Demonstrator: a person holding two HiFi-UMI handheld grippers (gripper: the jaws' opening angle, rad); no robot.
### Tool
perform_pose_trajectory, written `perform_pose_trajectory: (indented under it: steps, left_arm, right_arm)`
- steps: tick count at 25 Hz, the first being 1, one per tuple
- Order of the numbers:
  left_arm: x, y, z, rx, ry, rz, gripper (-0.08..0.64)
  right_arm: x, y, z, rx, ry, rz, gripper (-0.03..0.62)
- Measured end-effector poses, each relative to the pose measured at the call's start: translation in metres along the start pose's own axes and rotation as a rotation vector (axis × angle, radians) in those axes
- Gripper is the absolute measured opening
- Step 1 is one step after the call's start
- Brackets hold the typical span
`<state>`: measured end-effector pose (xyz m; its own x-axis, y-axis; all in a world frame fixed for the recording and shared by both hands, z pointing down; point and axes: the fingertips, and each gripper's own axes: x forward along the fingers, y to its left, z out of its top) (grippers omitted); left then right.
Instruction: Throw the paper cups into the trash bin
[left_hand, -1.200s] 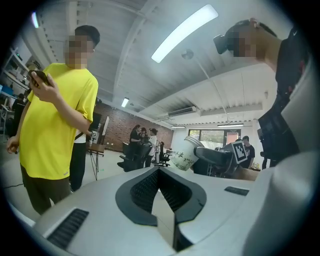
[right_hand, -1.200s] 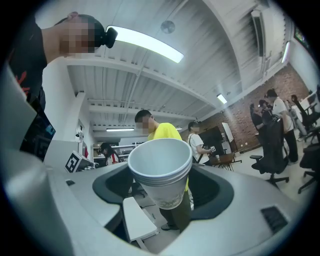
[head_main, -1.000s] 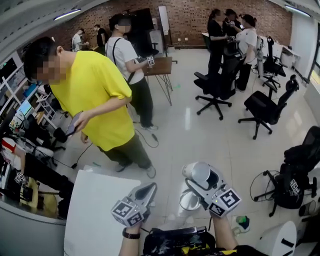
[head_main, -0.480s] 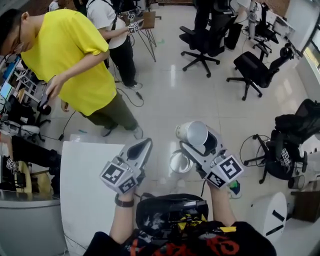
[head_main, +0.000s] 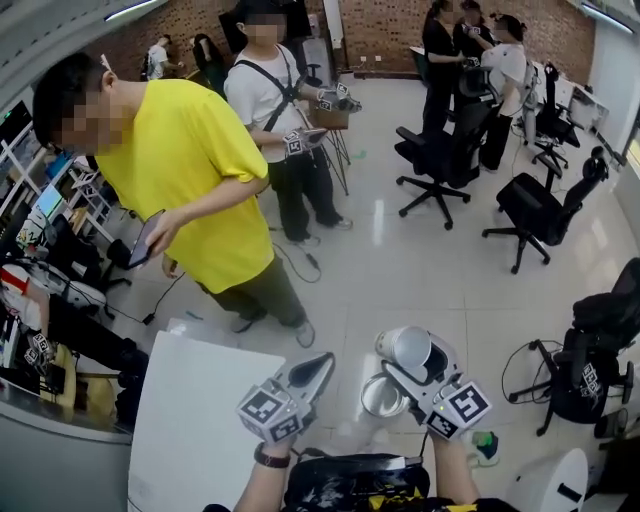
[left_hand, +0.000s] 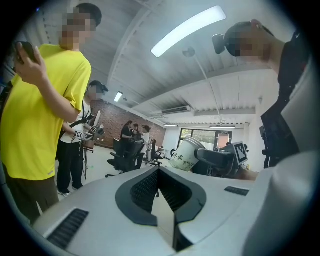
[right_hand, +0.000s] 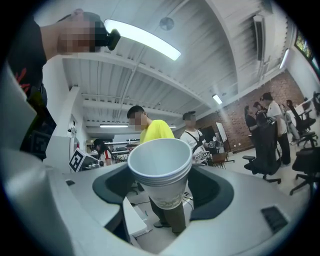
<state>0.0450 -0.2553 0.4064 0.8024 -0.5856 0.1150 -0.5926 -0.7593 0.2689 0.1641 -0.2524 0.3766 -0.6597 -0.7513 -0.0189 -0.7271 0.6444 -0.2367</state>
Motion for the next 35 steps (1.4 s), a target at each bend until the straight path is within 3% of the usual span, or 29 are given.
perform_pose_trajectory:
  steps: [12,19,27,32,35]
  left_arm:
    - [0.006,0.019,-0.050,-0.076,0.126,0.017,0.000]
    - [0.043,0.037,-0.132,-0.133,0.210,-0.018,0.000]
    - [0.072,0.058,-0.241,-0.167,0.311,-0.001,0.000]
    - [0.072,0.078,-0.334,-0.224,0.390,0.009,0.000]
    - [0.079,0.099,-0.395,-0.193,0.447,0.047,0.000]
  right_arm:
    - [0.016,-0.023,-0.074,0.102,0.133,-0.024,0.355]
    - [0.015,-0.061,-0.170,0.170,0.246,-0.074,0.356]
    - [0.000,-0.101,-0.328,0.229,0.408,-0.111,0.356]
    - [-0.006,-0.125,-0.469,0.310,0.529,-0.144,0.356]
    - [-0.008,-0.148,-0.558,0.361,0.598,-0.182,0.356]
